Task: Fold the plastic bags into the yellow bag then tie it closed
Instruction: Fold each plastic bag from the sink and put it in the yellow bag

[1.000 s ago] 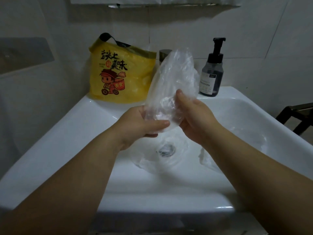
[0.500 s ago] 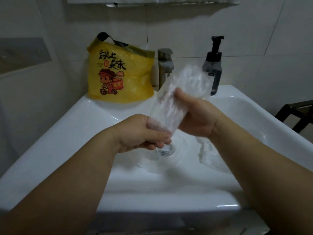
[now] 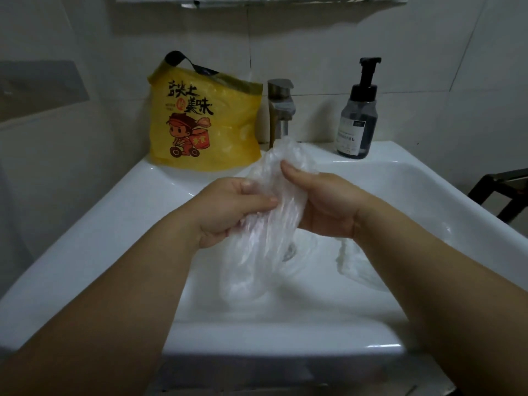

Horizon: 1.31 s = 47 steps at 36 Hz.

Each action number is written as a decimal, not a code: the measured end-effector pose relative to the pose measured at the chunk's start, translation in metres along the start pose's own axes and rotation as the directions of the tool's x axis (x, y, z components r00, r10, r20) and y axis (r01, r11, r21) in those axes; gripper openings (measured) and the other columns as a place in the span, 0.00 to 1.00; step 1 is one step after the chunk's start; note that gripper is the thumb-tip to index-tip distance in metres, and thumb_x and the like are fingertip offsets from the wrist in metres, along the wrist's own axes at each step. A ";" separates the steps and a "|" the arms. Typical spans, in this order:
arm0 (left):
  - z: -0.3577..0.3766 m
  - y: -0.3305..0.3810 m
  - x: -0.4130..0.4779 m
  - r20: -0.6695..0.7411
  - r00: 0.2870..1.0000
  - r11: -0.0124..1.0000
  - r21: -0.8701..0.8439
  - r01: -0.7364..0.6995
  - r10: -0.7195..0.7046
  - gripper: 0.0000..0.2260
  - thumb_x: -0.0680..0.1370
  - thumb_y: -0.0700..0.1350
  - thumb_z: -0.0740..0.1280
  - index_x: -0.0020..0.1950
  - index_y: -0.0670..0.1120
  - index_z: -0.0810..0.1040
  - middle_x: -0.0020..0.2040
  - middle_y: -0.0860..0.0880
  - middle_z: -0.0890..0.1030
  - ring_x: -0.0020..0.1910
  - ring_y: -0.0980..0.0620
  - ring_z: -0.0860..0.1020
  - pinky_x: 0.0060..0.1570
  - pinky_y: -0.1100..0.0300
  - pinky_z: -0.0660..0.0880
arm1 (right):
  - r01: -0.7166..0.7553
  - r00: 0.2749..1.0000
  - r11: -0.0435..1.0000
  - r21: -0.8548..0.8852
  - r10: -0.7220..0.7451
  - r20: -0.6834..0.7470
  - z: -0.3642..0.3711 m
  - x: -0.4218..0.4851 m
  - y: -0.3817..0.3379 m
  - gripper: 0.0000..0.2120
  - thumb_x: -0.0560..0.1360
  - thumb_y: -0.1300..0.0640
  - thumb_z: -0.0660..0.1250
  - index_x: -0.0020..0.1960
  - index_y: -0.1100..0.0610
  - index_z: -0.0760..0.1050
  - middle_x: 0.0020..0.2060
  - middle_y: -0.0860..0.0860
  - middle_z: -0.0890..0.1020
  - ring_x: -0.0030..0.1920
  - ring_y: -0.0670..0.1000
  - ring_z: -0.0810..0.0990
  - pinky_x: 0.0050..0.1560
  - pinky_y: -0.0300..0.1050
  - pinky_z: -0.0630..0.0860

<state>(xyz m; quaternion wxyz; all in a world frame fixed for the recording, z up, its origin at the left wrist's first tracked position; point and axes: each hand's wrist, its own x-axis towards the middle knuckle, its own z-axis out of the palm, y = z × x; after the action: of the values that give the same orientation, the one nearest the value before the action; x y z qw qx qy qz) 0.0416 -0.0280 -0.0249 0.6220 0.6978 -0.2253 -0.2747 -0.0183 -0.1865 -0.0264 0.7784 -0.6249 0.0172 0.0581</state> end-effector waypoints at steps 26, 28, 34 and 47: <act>-0.017 -0.002 0.013 -0.046 0.999 0.955 -0.294 -0.032 0.020 0.15 0.78 0.28 0.58 0.55 0.43 0.79 0.45 0.48 0.83 0.40 0.57 0.82 0.38 0.67 0.78 | 0.335 0.828 0.661 -0.672 -0.547 -0.125 0.026 -0.003 0.008 0.07 0.77 0.53 0.67 0.47 0.55 0.81 0.39 0.51 0.83 0.32 0.40 0.76 0.37 0.35 0.73; -0.014 -0.003 0.012 0.015 0.998 0.971 -0.234 -0.052 0.057 0.17 0.79 0.28 0.58 0.61 0.42 0.78 0.50 0.46 0.83 0.45 0.55 0.82 0.41 0.65 0.79 | 0.319 0.820 0.765 -0.559 -0.519 -0.243 0.023 -0.002 0.006 0.04 0.76 0.53 0.68 0.44 0.51 0.79 0.40 0.49 0.83 0.39 0.43 0.80 0.43 0.37 0.77; -0.006 -0.005 0.010 0.113 0.989 0.979 -0.189 -0.073 0.096 0.19 0.78 0.26 0.58 0.62 0.43 0.77 0.52 0.45 0.83 0.48 0.52 0.83 0.45 0.62 0.80 | 0.230 0.811 0.873 -0.430 -0.416 -0.412 0.016 0.001 0.004 0.07 0.74 0.51 0.70 0.43 0.55 0.77 0.45 0.55 0.83 0.47 0.54 0.83 0.51 0.49 0.80; -0.012 0.000 0.006 0.154 0.985 0.971 -0.237 -0.041 0.079 0.16 0.73 0.49 0.70 0.59 0.47 0.79 0.53 0.48 0.83 0.52 0.50 0.82 0.50 0.54 0.80 | 0.139 0.840 0.969 -0.206 -0.226 -0.494 0.008 0.004 0.003 0.27 0.72 0.53 0.74 0.66 0.56 0.67 0.55 0.57 0.79 0.50 0.57 0.82 0.51 0.54 0.81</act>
<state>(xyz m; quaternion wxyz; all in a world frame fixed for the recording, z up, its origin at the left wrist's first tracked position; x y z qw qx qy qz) 0.0542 -0.0233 -0.0246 0.6871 0.5883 -0.2624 -0.3362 -0.0150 -0.1775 -0.0279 0.6942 -0.6773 0.1595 -0.1839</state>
